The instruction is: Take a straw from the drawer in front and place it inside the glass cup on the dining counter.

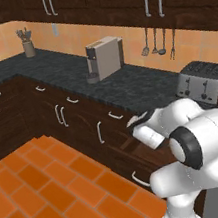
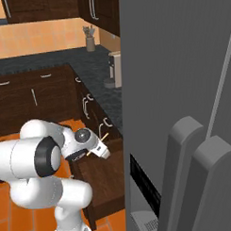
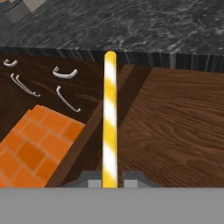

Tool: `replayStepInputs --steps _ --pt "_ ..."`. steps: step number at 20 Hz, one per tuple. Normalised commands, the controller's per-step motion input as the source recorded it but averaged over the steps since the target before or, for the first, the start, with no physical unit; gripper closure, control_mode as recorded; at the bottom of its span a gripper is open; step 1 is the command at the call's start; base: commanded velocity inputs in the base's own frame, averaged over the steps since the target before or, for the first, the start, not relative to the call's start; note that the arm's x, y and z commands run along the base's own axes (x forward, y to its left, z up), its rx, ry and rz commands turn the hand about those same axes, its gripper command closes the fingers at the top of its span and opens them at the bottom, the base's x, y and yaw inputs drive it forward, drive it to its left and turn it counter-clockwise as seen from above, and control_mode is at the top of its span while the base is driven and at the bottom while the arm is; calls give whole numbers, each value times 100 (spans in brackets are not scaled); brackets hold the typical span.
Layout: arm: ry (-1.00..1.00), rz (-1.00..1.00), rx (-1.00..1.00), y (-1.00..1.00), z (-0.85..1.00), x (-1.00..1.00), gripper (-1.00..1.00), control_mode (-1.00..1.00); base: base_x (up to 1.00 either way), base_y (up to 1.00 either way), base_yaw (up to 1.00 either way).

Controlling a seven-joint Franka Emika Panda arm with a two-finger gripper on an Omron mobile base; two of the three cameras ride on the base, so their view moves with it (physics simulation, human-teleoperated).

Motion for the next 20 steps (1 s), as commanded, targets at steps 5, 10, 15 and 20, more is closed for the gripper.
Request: replayStepInputs --steps 5,10,15,20 --pt "8 0 3 14 100 2 100 -100 0 0 0" --pt "26 0 1 11 100 -2 100 -100 0 0 0" --pt "37 0 3 24 100 -28 100 -100 0 0 0" --pt "29 7 5 38 82 -58 100 -100 0 0 0"
